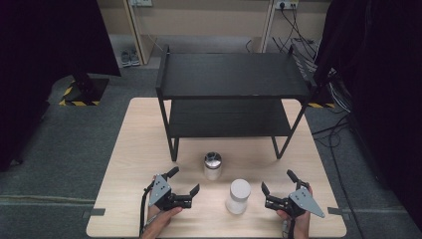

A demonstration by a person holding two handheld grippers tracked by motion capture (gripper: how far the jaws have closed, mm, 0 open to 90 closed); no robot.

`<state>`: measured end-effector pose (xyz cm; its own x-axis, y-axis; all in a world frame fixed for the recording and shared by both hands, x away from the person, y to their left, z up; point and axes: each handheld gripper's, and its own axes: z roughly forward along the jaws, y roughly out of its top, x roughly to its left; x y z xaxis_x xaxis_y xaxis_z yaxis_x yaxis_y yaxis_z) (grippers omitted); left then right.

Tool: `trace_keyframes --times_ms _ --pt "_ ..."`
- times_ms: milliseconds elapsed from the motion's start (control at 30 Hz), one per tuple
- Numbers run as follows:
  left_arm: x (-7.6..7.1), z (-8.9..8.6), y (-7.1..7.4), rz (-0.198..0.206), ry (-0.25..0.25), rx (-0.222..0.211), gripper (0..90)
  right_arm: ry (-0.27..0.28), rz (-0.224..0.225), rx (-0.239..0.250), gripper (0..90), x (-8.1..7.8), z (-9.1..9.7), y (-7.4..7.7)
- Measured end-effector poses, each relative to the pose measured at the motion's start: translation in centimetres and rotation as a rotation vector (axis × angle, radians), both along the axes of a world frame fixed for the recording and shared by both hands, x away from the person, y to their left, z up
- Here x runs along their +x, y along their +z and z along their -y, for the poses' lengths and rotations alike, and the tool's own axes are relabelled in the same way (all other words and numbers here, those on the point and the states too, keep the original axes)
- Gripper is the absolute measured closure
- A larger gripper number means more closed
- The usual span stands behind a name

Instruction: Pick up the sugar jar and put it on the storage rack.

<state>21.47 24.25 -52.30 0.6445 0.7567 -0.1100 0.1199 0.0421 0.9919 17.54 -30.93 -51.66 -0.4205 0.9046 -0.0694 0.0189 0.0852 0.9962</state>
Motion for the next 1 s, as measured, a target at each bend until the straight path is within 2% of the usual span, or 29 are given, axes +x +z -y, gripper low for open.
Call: trace_keyframes --times_ms 333,633,1000 --pt "-0.03 0.08 0.01 0.003 -0.003 0.003 0.1 -0.002 -0.001 0.001 0.2 -0.02 -0.01 0.00" --pt "-0.20 0.28 0.11 0.024 -0.005 0.024 0.2 -0.004 -0.001 0.004 0.2 -0.02 0.01 -0.02" --pt "-0.27 0.40 0.20 0.037 -0.002 0.012 0.2 -0.007 -0.001 0.006 0.2 -0.03 -0.02 -0.07"
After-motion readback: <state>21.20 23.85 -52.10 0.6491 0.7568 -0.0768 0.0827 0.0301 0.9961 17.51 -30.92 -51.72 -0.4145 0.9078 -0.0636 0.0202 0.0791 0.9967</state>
